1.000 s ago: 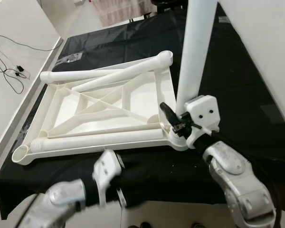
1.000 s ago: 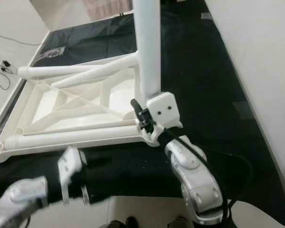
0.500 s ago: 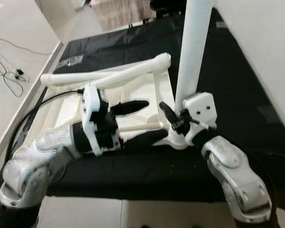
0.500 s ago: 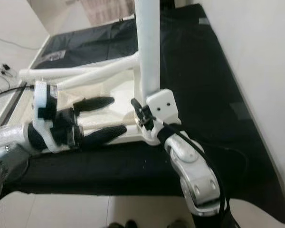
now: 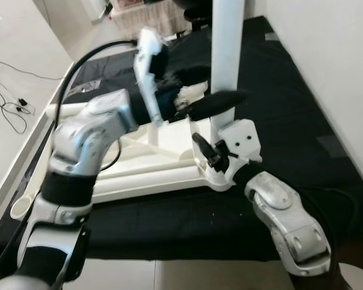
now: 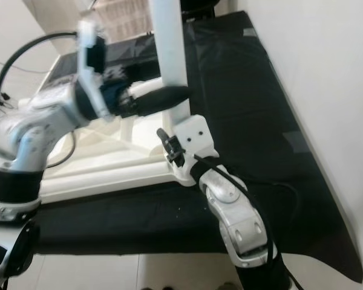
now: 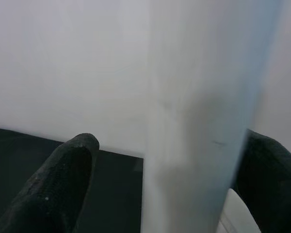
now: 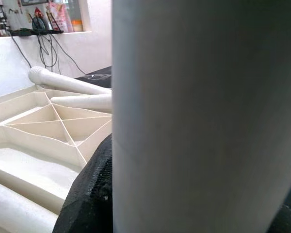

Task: Building children table

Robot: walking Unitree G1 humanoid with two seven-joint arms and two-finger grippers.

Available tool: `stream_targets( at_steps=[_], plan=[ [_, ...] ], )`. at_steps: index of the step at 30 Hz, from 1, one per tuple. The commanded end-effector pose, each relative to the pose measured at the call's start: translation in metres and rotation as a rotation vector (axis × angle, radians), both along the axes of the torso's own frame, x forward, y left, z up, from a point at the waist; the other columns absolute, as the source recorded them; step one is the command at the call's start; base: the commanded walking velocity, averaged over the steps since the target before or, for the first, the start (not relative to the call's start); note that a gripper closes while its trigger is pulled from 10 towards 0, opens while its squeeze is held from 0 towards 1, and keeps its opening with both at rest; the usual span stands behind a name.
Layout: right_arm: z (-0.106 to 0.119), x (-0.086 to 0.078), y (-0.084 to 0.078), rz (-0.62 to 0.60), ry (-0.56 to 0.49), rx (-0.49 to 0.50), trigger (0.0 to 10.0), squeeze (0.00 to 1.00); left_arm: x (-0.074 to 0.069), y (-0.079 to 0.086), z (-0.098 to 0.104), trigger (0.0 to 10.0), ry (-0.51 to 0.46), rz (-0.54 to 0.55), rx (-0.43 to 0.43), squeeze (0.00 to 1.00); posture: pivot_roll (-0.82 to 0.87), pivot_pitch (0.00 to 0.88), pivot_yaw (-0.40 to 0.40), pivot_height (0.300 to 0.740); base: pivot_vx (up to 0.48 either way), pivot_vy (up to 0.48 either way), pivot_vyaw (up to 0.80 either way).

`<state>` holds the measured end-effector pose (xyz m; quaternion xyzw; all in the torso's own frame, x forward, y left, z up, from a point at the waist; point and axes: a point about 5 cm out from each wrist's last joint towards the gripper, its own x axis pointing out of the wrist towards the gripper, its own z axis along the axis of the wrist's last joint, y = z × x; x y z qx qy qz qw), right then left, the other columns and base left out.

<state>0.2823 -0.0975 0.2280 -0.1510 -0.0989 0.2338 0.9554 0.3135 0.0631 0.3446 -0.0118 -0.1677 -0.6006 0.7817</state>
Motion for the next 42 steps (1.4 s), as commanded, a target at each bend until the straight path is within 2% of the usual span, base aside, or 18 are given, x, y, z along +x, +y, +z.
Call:
stream_targets(
  at_steps=[1, 9, 10, 19, 21, 22, 23, 24, 25, 27, 30, 32, 33, 35, 36, 38, 40, 42],
  plan=[
    [-0.017, -0.005, 0.020, 0.096, 0.031, -0.129, 10.0, 0.00, 0.005, -0.003, -0.004, 10.0, -0.006, 0.004, 0.032, 0.00, -0.04, 0.143, 0.223, 0.740, 0.000, 0.000, 0.00],
    [-0.018, -0.006, 0.026, 0.129, 0.017, -0.147, 10.0, 0.00, 0.015, -0.030, 0.000, 10.0, -0.011, -0.030, 0.035, 0.00, -0.05, 0.137, 0.231, 0.740, 0.000, 0.000, 0.00],
    [-0.018, -0.005, 0.027, 0.132, 0.015, -0.152, 10.0, 0.00, 0.018, -0.033, 0.004, 0.0, -0.011, -0.024, 0.022, 0.00, -0.05, 0.138, 0.234, 0.740, 0.000, 0.000, 0.00],
    [-0.019, -0.001, 0.022, 0.132, 0.028, -0.169, 10.0, 0.00, 0.017, -0.036, 0.018, 0.0, -0.042, -0.043, -0.032, 0.00, -0.04, 0.139, 0.229, 0.740, 0.000, 0.000, 0.00],
    [-0.020, 0.005, 0.010, 0.159, 0.084, -0.168, 10.0, 0.00, 0.015, -0.034, 0.017, 0.0, -0.051, -0.052, -0.045, 0.00, -0.04, 0.140, 0.222, 0.740, 0.000, 0.000, 0.00],
    [-0.020, 0.005, 0.010, 0.159, 0.084, -0.168, 10.0, 0.00, 0.015, -0.034, 0.017, 0.0, -0.051, -0.052, -0.045, 0.00, -0.04, 0.140, 0.222, 0.740, 0.000, 0.000, 0.00],
    [-0.020, 0.008, 0.004, 0.190, 0.124, -0.140, 10.0, 0.60, 0.015, -0.033, 0.016, 0.0, -0.051, -0.054, -0.051, 0.00, -0.04, 0.141, 0.221, 0.740, 0.000, 0.000, 0.00],
    [-0.020, 0.008, 0.004, 0.190, 0.124, -0.140, 10.0, 0.60, 0.015, -0.033, 0.016, 0.0, -0.051, -0.054, -0.051, 0.00, -0.04, 0.141, 0.221, 0.740, 0.000, 0.000, 0.00],
    [-0.018, 0.009, -0.001, 0.222, 0.151, -0.125, 10.0, 1.00, 0.014, -0.033, 0.016, 0.0, -0.051, -0.057, -0.057, 0.00, -0.04, 0.141, 0.218, 0.740, 0.000, 0.000, 0.00],
    [-0.017, 0.011, -0.005, 0.255, 0.164, -0.129, 10.0, 1.00, 0.014, -0.033, 0.016, 0.0, -0.053, -0.060, -0.060, 0.00, -0.04, 0.142, 0.217, 0.740, 0.000, 0.000, 0.00],
    [-0.003, 0.022, -0.020, 0.411, 0.175, -0.164, 10.0, 1.00, 0.010, -0.033, 0.017, 0.0, -0.061, -0.078, -0.086, 0.00, -0.05, 0.146, 0.203, 0.740, 0.000, 0.000, 0.00],
    [-0.001, 0.024, -0.023, 0.436, 0.176, -0.166, 10.0, 1.00, 0.009, -0.033, 0.017, 0.0, -0.062, -0.082, -0.092, 0.00, -0.05, 0.146, 0.203, 0.740, 0.000, 0.000, 0.00],
    [0.004, 0.030, -0.027, 0.490, 0.203, -0.157, 10.0, 0.31, 0.007, -0.033, 0.017, 0.0, -0.067, -0.092, -0.095, 0.00, -0.04, 0.149, 0.193, 0.740, 0.000, 0.000, 0.00],
    [0.005, 0.031, -0.028, 0.508, 0.212, -0.152, 10.0, 0.31, 0.006, -0.033, 0.017, 0.0, -0.069, -0.095, -0.095, 0.00, -0.04, 0.149, 0.193, 0.740, 0.000, 0.000, 0.00],
    [0.007, 0.033, -0.027, 0.573, 0.234, -0.136, 10.0, 0.00, 0.003, -0.034, 0.016, 0.0, -0.071, -0.109, -0.097, 0.00, -0.03, 0.154, 0.187, 0.740, 0.000, 0.000, 0.00],
    [0.011, 0.036, -0.027, 0.667, 0.257, -0.120, 10.0, 0.00, -0.001, -0.035, 0.014, 0.0, -0.078, -0.129, -0.097, 0.00, -0.03, 0.158, 0.182, 0.740, 0.000, 0.000, 0.00],
    [0.011, 0.036, -0.027, 0.667, 0.257, -0.120, 10.0, 0.00, -0.001, -0.035, 0.014, 0.0, -0.078, -0.129, -0.097, 0.00, -0.03, 0.158, 0.182, 0.740, 0.000, 0.000, 0.00],
    [0.014, 0.042, -0.027, 0.730, 0.270, -0.111, 10.0, 0.00, -0.005, -0.036, 0.012, 0.0, -0.085, -0.147, -0.092, 0.00, -0.02, 0.163, 0.179, 0.740, 0.000, 0.000, 0.00]
  ],
)
